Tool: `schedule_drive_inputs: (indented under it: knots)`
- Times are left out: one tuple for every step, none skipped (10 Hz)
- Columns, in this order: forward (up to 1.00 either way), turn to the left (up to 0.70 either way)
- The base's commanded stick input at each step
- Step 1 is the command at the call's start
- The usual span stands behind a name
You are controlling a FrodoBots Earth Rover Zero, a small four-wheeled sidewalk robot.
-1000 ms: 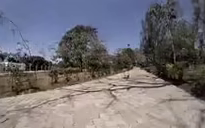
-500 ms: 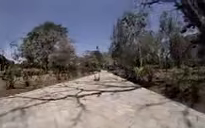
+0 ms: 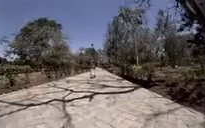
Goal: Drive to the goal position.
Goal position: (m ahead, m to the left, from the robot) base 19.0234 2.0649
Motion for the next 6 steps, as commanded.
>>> schedule_drive_inputs:
  knots:
    - [1.00,0.00]
    - [1.00,0.00]
    - [1.00,0.00]
    - [1.00,0.00]
    - [1.00,0.00]
    - [1.00,0.00]
